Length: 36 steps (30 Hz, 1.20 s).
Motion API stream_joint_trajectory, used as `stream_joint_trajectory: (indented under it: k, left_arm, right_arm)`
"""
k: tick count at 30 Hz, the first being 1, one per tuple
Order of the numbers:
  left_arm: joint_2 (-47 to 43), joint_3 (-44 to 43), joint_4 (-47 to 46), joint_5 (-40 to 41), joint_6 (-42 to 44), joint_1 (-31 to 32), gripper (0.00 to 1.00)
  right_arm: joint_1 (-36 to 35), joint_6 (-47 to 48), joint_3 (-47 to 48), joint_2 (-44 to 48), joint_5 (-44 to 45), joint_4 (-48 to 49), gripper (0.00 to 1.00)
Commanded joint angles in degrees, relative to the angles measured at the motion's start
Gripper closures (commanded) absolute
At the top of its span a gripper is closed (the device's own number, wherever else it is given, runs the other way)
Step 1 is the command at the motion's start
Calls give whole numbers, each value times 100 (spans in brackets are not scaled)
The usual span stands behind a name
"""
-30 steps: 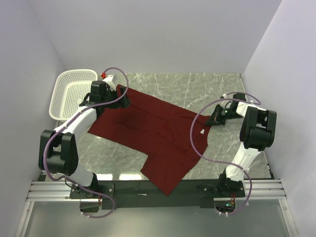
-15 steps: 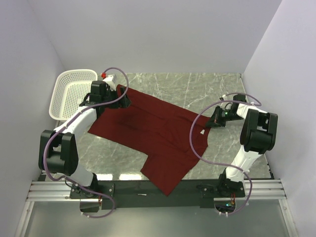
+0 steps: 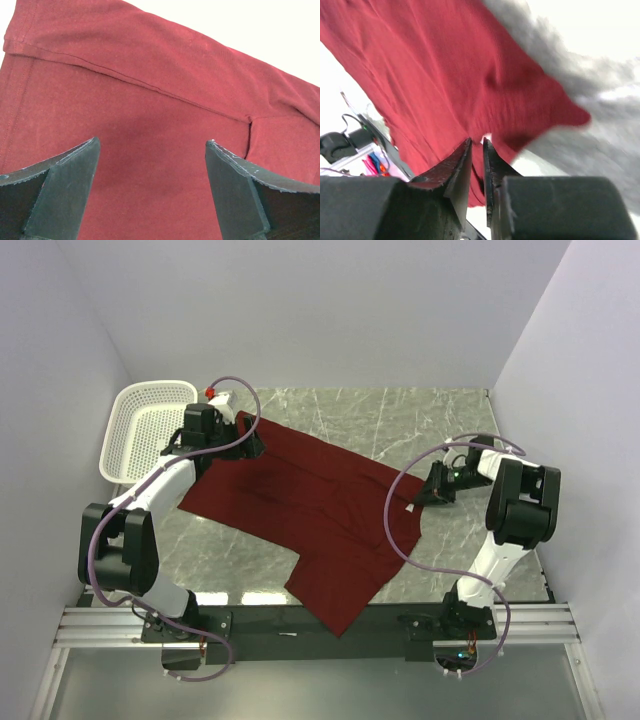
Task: Fold and stack the t-shirts
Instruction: Fold the tshirt
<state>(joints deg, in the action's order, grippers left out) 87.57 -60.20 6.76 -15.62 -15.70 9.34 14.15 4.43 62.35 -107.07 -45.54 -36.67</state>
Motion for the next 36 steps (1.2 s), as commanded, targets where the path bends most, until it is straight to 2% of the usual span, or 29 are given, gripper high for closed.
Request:
stream_joint_trajectory:
  k: [1, 6, 10, 12, 16, 19, 24, 31, 36]
  left_arm:
    - [-126, 17, -96, -73, 129, 6, 8]
    - [-126, 0, -114, -82, 129, 6, 8]
    - [-126, -9, -123, -91, 111, 6, 8]
    - [-161, 0, -114, -73, 129, 6, 8]
    - [-205, 35, -96, -47, 155, 6, 8]
    - [-188, 35, -96, -90, 164, 6, 8]
    - [-179, 62, -96, -126, 164, 6, 8]
    - [-135, 35, -105, -170, 182, 6, 8]
    - [-82, 9, -70, -231, 164, 6, 8]
  right_arm:
    - [280, 627, 58, 221, 194, -577, 78]
    - [439, 1209, 374, 897, 414, -956, 69]
    - [448, 1167, 796, 1039, 90, -922, 70]
    - [431, 982, 1015, 951, -165, -712, 74]
    - [369, -114, 1297, 583, -262, 351, 75]
    - [247, -590, 1569, 91, -236, 642, 75]
    - [167, -645, 1939, -552, -104, 573, 76]
    - [167, 4, 1395, -456, 177, 230, 80]
    - [176, 129, 1157, -403, 519, 204, 82]
